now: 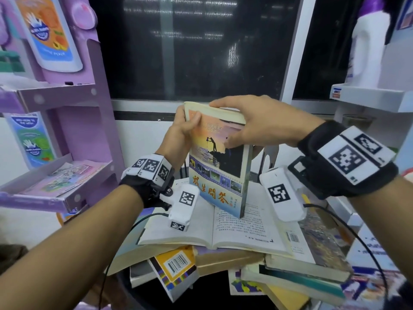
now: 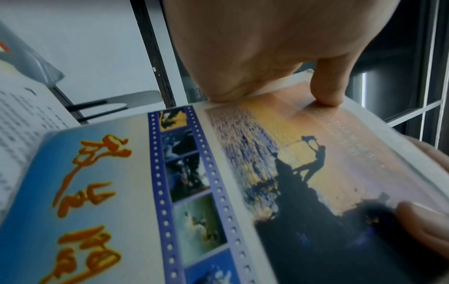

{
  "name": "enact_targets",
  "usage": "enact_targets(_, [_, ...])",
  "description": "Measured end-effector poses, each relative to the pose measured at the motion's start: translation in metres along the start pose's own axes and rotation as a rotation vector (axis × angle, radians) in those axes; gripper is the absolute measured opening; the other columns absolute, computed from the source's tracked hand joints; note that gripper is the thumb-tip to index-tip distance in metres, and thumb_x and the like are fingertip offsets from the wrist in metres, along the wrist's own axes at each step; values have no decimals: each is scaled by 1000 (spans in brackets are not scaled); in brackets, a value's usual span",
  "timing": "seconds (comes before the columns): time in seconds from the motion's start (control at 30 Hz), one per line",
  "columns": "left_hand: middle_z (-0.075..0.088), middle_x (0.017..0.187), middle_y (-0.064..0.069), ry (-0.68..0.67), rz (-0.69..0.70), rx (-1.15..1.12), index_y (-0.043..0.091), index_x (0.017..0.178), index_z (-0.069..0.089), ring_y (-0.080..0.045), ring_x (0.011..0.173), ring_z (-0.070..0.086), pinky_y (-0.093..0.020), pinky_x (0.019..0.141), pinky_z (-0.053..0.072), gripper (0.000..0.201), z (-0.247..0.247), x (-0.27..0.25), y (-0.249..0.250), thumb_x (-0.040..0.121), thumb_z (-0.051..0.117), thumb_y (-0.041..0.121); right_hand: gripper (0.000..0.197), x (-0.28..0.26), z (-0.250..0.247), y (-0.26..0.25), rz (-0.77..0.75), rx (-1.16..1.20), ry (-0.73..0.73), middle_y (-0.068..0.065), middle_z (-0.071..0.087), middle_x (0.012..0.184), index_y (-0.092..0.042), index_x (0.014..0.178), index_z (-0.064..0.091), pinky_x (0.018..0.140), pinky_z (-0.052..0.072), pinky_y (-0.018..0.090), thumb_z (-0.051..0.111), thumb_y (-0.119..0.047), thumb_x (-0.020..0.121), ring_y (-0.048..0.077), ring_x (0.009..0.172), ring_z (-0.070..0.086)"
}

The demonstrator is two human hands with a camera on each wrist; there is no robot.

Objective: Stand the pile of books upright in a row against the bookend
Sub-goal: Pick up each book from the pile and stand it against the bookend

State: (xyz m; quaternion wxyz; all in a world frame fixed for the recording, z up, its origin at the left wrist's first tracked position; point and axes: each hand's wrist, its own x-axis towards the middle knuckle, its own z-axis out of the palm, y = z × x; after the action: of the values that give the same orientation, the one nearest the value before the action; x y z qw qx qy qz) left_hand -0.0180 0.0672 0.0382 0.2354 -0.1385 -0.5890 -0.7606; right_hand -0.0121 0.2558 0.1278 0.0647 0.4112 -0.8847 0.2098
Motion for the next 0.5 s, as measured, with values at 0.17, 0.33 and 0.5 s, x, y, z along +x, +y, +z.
enact_targets(0.17, [57,115,-10,26,-34,3,15,123,40,-25,107,58,-49,99,45,40,1,7,1,87,55,26,63,5,4,0,-12,-43,69,-4,57,110,-40,136,45,53,57,25,71,-17,83,2,72,61])
enact_targets(0.33, [61,127,1,2,-95,337,23,135,44,-16,113,61,-36,90,46,41,-12,13,7,96,51,35,60,14,8,7,33,2,137,-1,57,121,-38,134,50,58,58,29,71,-14,83,13,86,62])
enact_targets(0.5, [56,127,6,140,-141,482,28,137,46,-15,120,51,-36,98,39,42,-41,25,1,96,53,30,54,34,12,17,40,76,235,1,61,115,-28,133,52,56,60,34,64,-7,85,19,89,66])
